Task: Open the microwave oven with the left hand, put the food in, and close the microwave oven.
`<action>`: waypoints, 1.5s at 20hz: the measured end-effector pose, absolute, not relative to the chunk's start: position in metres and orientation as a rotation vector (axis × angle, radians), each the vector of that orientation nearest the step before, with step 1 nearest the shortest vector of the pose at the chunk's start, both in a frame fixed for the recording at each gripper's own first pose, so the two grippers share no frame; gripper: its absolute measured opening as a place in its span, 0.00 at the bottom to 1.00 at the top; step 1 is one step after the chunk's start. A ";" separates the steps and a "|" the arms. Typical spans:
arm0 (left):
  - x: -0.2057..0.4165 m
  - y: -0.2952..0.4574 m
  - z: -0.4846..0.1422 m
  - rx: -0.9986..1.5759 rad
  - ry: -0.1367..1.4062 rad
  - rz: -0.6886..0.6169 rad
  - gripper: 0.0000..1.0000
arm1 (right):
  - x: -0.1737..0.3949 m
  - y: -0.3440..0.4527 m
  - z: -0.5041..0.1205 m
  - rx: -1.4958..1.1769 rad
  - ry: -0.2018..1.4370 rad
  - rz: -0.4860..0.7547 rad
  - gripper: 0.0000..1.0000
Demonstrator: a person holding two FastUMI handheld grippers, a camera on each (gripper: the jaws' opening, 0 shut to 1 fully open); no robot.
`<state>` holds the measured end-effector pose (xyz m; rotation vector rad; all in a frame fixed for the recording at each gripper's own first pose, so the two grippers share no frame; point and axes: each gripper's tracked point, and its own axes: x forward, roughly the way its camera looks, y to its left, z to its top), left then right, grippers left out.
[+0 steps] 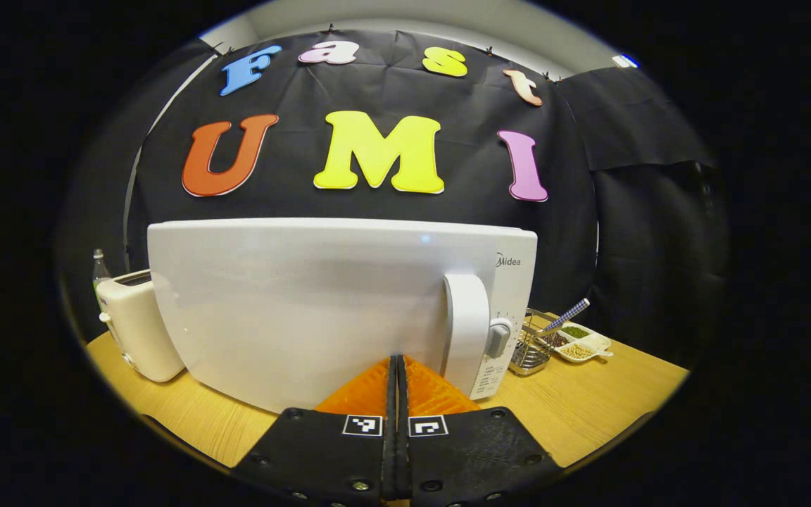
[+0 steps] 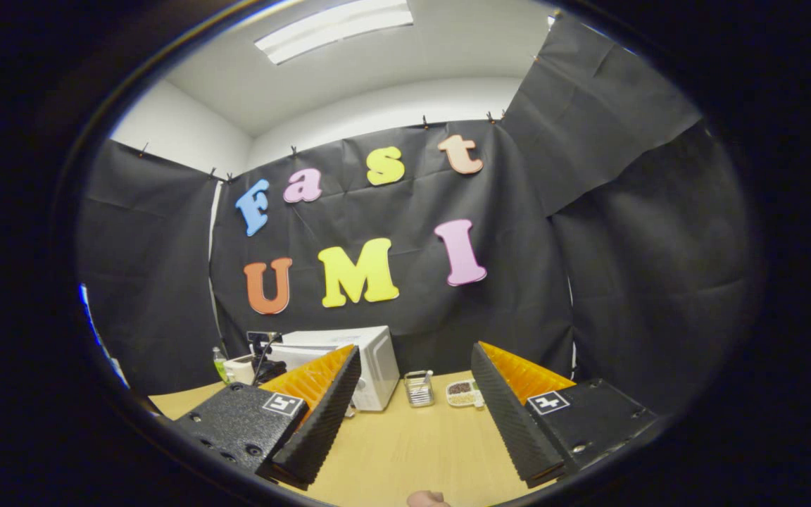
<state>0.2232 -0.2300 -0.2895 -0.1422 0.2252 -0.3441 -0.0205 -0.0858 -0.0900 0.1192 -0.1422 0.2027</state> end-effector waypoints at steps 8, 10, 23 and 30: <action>0.250 -0.241 -0.297 -0.115 0.252 -0.319 0.00 | -0.004 -0.084 -0.111 0.162 -0.081 0.208 0.91; 0.251 -0.240 -0.298 -0.113 0.259 -0.322 0.00 | -0.006 -0.080 -0.114 0.175 -0.070 0.214 1.00; 0.165 -0.216 -0.261 -0.157 0.310 -0.324 0.03 | -0.025 -0.070 -0.134 0.177 0.012 0.185 0.91; 0.088 -0.147 -0.192 -0.052 0.255 -0.163 0.96 | -0.052 -0.057 -0.119 0.171 -0.019 0.183 0.91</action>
